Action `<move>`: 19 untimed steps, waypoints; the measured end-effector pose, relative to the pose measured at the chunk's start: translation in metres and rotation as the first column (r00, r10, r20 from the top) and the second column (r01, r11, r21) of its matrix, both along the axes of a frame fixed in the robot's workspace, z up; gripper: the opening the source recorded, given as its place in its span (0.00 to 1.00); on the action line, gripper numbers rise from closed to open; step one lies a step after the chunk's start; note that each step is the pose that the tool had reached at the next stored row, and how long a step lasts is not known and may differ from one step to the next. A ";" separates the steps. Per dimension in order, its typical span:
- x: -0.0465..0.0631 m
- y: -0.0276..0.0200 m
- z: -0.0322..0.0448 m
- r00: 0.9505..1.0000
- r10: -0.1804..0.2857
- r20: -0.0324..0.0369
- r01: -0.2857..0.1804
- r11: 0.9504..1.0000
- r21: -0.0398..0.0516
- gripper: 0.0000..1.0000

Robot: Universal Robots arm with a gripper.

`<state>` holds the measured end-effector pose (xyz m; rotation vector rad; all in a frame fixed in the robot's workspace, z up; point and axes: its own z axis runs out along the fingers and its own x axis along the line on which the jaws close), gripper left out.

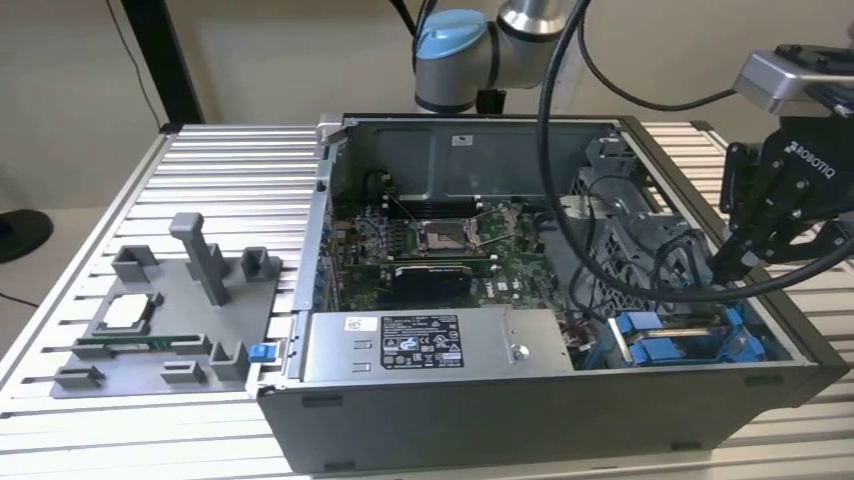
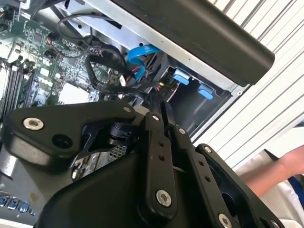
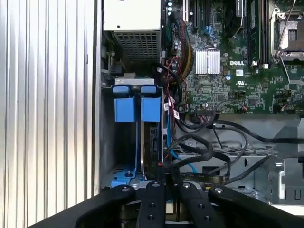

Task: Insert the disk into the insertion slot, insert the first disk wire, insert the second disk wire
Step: 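Insert the second disk wire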

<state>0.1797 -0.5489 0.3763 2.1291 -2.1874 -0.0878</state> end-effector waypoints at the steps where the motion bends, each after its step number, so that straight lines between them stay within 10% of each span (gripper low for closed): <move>1: -0.001 0.0000 0.0006 1.000 0.000 0.000 0.000 1.000 0.000 0.00; 19: -0.026 -0.0026 0.0055 1.000 0.000 0.008 0.000 1.000 0.000 0.00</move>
